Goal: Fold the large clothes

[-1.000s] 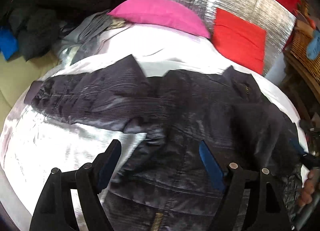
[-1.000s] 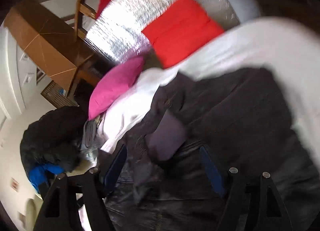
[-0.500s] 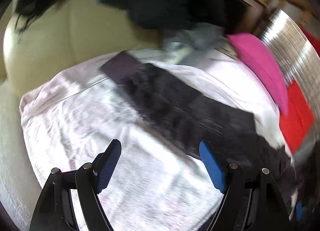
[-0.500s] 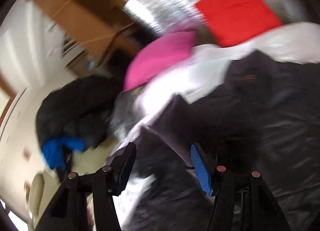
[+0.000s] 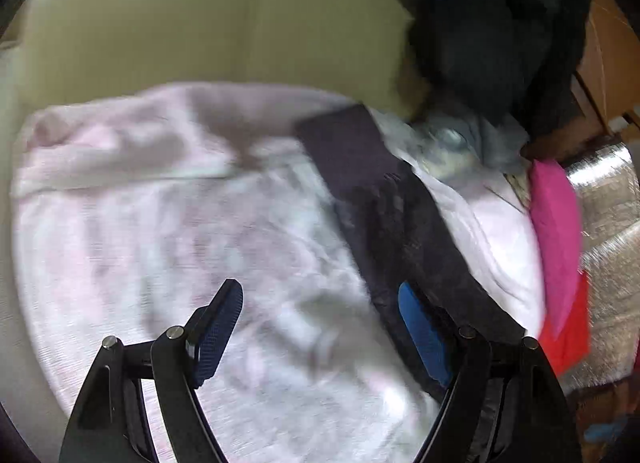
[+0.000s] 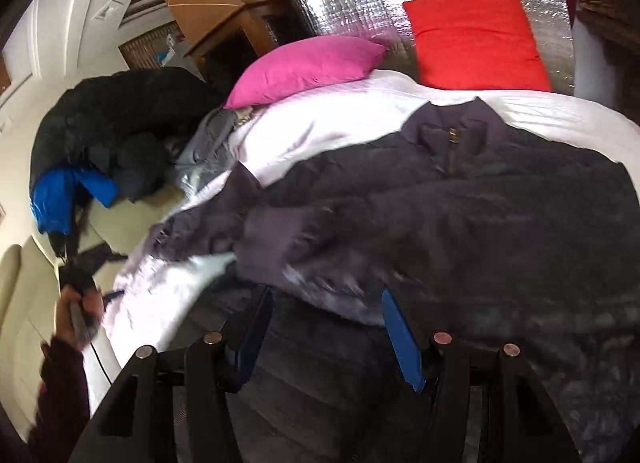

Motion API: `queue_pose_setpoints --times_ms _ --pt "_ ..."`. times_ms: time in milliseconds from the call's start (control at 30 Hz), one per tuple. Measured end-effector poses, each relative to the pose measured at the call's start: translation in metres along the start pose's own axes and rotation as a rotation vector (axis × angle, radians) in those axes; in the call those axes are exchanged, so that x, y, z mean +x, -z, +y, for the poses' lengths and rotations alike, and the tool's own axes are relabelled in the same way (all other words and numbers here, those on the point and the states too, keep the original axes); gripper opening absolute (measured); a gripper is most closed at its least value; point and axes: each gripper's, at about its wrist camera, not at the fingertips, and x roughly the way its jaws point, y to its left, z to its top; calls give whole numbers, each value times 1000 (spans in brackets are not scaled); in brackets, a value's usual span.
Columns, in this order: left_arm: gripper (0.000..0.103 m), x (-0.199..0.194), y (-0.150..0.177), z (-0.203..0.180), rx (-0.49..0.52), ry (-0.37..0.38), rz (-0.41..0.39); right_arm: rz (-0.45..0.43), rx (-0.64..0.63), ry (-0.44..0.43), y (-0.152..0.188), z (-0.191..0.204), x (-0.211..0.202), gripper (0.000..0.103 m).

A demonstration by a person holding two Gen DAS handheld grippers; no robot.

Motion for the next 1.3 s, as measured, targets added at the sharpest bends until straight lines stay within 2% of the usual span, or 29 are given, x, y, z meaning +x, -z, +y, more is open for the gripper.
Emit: queue_pose_setpoints --times_ms 33,100,133,167,200,267,367,500,567,600,667,733,800,900,1000,1067,1167,1267,1300 --pt "80 9 0 -5 5 26 21 -3 8 4 4 -6 2 60" --pt "76 23 0 -13 16 30 24 5 30 2 6 -15 8 60" --pt "72 29 0 -17 23 29 25 18 43 -3 6 -19 13 60" --pt "62 34 -1 -20 24 35 29 26 53 -6 6 -22 16 60" --pt "58 39 -2 -23 22 50 31 28 56 -12 5 -23 16 60" --pt "57 45 -7 -29 27 60 21 25 47 -26 3 -23 15 60" --pt "54 60 -14 -29 25 34 17 20 34 -34 2 -22 13 60" --pt "34 72 -24 -27 36 32 -1 13 49 -39 2 -27 10 60" --pt "17 75 -27 -27 40 27 1 1 58 -37 1 -30 5 60" --pt "9 74 -27 -26 38 30 -6 -4 64 -37 1 -31 3 60" --pt "6 65 -25 -31 46 40 -33 -22 85 -34 -1 -36 -2 60" --pt "5 43 -19 -45 101 57 -78 -39 103 -29 -2 -40 -6 60" --pt "5 11 -6 -79 210 101 -138 -56 122 -17 -5 -43 -11 60" --pt "5 -39 32 -135 402 182 -205 -86 156 2 -8 -50 -20 60" --pt "4 -80 95 -192 639 271 -258 -118 195 22 -11 -58 -29 60" --pt "4 -94 137 -219 760 333 -251 -140 237 35 -12 -68 -36 60" --pt "4 -97 201 -257 917 423 -166 -163 304 47 -12 -86 -45 60" --pt "4 -82 265 -282 1038 473 -38 -188 363 64 -11 -106 -55 60" --pt "4 -73 288 -288 1067 482 27 -195 385 73 -11 -114 -59 60"
